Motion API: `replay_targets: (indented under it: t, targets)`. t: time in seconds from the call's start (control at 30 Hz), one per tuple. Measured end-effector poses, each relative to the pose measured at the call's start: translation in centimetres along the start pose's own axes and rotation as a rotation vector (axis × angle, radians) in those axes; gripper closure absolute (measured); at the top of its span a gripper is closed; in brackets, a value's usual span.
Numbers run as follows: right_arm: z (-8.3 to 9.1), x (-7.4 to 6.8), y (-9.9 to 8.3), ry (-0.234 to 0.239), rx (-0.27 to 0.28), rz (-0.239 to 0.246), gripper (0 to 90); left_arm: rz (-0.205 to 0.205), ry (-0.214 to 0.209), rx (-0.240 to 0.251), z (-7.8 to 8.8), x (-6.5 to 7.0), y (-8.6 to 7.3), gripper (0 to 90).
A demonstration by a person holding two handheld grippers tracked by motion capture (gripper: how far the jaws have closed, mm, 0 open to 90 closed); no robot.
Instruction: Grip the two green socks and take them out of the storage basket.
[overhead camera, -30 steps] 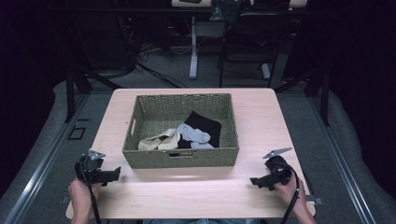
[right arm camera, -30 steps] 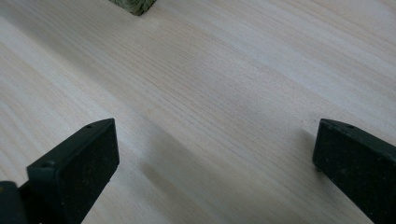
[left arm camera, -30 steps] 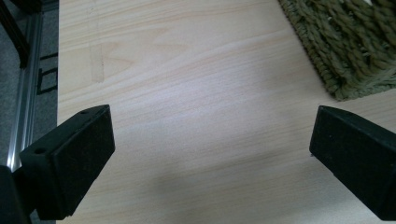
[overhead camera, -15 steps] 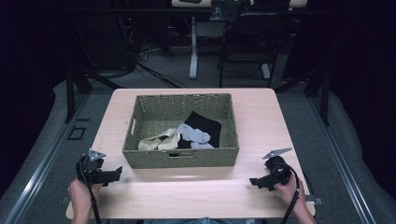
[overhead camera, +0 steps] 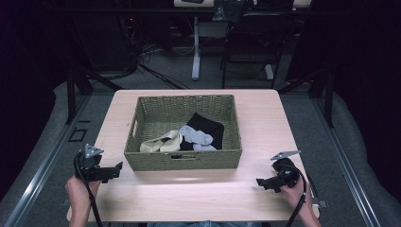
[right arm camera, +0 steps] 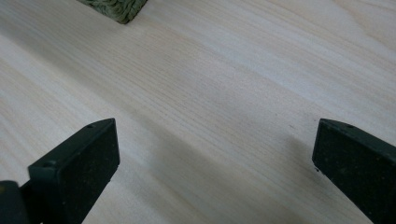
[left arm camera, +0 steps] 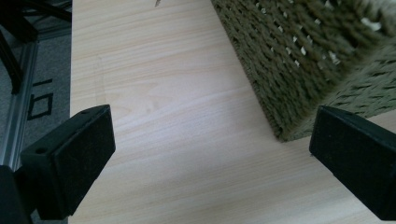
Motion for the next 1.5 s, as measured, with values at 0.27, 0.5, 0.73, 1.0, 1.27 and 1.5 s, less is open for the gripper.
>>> replay_targets:
  t: [0.27,0.5,0.73,1.0,1.27,1.5]
  targets:
    - [-0.1,-0.2,-0.1,0.005,0.003,0.005,0.0,0.008,-0.028,-0.003,1.0,0.4,1.1,0.5]
    - [0.1,-0.3,-0.4,0.003,-0.004,0.013,0.0,-0.005,-0.079,0.053,2.8,1.5,3.2,0.5]
    - [0.1,-0.4,-0.5,0.004,-0.008,0.011,0.1,-0.054,-0.113,0.063,3.7,2.6,6.1,0.4]
    - [0.2,-0.2,-0.5,0.0,-0.001,0.009,0.2,-0.119,-0.156,0.032,3.0,3.5,9.7,0.4]
    - [0.0,-0.1,-0.5,0.0,-0.007,0.01,0.4,-0.171,-0.192,-0.003,1.6,4.9,11.9,0.3]
    - [0.1,-0.2,-0.6,0.01,-0.008,0.005,0.4,-0.196,-0.222,-0.019,0.2,5.7,13.3,0.0]
Point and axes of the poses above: each handheld gripper's, and its own axes: z roughly backward along the jaws, y roughly out of its top, x roughly to its right, the point moved 9 cm from there along -z, roughly forward along the jaws, and after that the axes turned 2 degrees about -z, right-handed, at the moved point
